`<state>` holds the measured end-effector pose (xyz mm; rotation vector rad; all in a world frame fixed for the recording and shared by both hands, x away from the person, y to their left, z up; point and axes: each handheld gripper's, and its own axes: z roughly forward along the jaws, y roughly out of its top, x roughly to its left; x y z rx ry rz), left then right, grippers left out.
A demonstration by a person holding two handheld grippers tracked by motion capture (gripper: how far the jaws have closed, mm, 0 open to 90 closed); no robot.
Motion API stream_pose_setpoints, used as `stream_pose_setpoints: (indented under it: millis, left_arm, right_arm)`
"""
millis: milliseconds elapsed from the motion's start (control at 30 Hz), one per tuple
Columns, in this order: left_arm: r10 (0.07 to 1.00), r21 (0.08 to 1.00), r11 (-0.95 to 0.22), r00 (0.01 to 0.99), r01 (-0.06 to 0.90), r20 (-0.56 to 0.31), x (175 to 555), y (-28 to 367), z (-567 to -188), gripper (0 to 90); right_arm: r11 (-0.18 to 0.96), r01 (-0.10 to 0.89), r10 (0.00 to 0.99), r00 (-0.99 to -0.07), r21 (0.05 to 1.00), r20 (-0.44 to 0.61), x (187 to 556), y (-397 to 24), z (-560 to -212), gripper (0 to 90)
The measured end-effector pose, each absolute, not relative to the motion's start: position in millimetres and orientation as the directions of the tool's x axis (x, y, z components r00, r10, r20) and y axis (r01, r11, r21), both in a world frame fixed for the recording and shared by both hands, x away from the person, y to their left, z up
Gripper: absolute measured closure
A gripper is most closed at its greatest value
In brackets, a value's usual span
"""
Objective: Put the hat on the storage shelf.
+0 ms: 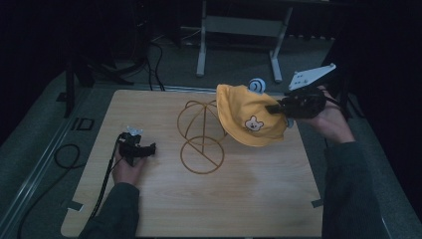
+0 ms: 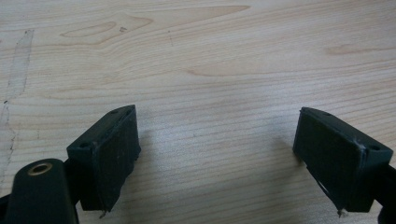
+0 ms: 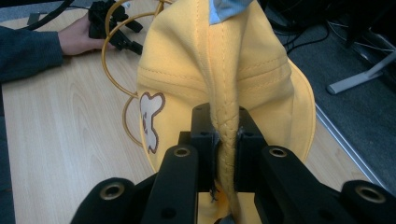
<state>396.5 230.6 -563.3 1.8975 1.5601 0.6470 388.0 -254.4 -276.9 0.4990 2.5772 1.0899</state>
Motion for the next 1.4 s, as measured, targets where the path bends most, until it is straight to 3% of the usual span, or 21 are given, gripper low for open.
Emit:
stream_pose_setpoints:
  millis: [1400]
  left_arm:
    - [0.981,0.709,-0.136,0.193,0.692,-0.001,396.8,230.5,-563.4,14.6]
  right_arm:
    - [0.650,0.126,0.376,-0.910,0.750,-0.173,402.0,-199.2,-253.2,82.3]
